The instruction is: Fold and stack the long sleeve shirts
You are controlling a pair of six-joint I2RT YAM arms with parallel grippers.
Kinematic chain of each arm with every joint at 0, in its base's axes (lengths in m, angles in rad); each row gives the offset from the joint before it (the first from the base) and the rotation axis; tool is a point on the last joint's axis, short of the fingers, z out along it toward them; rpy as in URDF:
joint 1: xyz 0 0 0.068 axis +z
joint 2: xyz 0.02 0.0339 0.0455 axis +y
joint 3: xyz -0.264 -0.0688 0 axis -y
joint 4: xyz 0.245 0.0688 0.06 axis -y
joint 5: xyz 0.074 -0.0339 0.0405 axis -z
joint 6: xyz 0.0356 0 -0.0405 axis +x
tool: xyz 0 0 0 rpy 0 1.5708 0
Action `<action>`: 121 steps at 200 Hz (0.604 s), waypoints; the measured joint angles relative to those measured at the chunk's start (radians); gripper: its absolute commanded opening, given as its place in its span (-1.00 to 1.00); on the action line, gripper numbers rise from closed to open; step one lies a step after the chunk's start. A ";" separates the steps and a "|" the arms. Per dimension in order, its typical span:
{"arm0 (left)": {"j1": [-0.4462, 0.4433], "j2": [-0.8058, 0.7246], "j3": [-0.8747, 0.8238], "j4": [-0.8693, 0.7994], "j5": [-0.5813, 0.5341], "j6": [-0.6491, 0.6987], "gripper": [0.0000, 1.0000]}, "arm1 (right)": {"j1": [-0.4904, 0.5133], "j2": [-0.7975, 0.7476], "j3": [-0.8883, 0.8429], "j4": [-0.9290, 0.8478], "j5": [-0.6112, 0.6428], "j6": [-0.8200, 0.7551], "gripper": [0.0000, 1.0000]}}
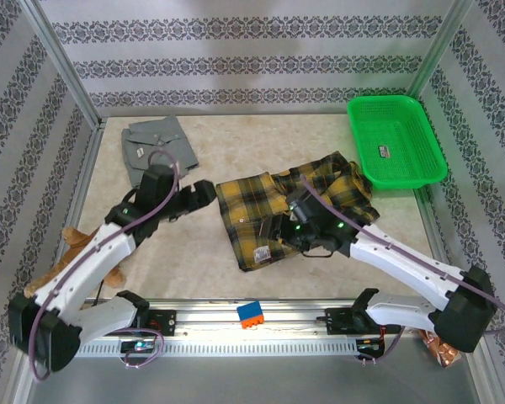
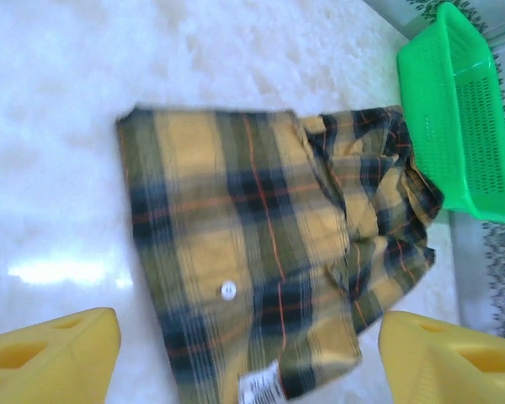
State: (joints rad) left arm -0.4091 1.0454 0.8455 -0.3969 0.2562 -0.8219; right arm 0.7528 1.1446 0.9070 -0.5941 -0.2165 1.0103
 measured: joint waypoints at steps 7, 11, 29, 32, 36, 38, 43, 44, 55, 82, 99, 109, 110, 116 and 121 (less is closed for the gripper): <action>0.000 -0.025 -0.054 0.008 0.011 -0.035 0.47 | -0.035 0.010 0.039 -0.037 -0.004 -0.055 0.17; -0.001 -0.037 -0.089 0.018 0.021 -0.058 0.45 | -0.059 0.021 0.066 -0.061 -0.005 -0.094 0.15; -0.008 -0.026 -0.218 0.086 0.053 -0.154 0.42 | -0.147 0.104 0.175 -0.138 -0.008 -0.262 0.06; -0.010 -0.020 -0.235 0.099 0.055 -0.167 0.42 | -0.160 0.118 0.188 -0.146 -0.008 -0.278 0.06; -0.015 -0.006 -0.255 0.119 0.062 -0.187 0.41 | -0.177 0.142 0.204 -0.157 -0.010 -0.317 0.04; -0.017 0.000 -0.266 0.132 0.064 -0.196 0.41 | -0.183 0.149 0.210 -0.159 -0.011 -0.324 0.03; -0.026 0.021 -0.288 0.162 0.072 -0.224 0.40 | -0.200 0.175 0.224 -0.168 -0.013 -0.365 0.01; -0.026 0.021 -0.288 0.162 0.072 -0.224 0.40 | -0.204 0.180 0.227 -0.170 -0.013 -0.370 0.01; -0.049 0.081 -0.319 0.236 0.087 -0.274 0.37 | -0.234 0.232 0.243 -0.185 -0.017 -0.439 -0.01; -0.086 0.223 -0.325 0.416 0.096 -0.365 0.35 | -0.256 0.321 0.250 -0.214 -0.033 -0.547 -0.03; -0.095 0.299 -0.316 0.513 0.097 -0.411 0.31 | -0.256 0.338 0.249 -0.218 -0.046 -0.581 -0.03; -0.100 0.352 -0.300 0.557 0.099 -0.434 0.28 | -0.256 0.338 0.249 -0.218 -0.052 -0.595 -0.04; -0.101 0.356 -0.298 0.559 0.099 -0.436 0.28 | -0.256 0.338 0.249 -0.218 -0.052 -0.596 -0.03; -0.103 0.385 -0.288 0.579 0.101 -0.446 0.27 | -0.257 0.337 0.249 -0.217 -0.055 -0.600 -0.04; -0.105 0.406 -0.279 0.596 0.103 -0.454 0.26 | -0.258 0.337 0.249 -0.217 -0.058 -0.604 -0.04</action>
State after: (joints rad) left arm -0.5144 1.4517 0.5663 0.1989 0.3588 -1.2762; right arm 0.4946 1.4818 1.1561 -0.8112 -0.2741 0.4061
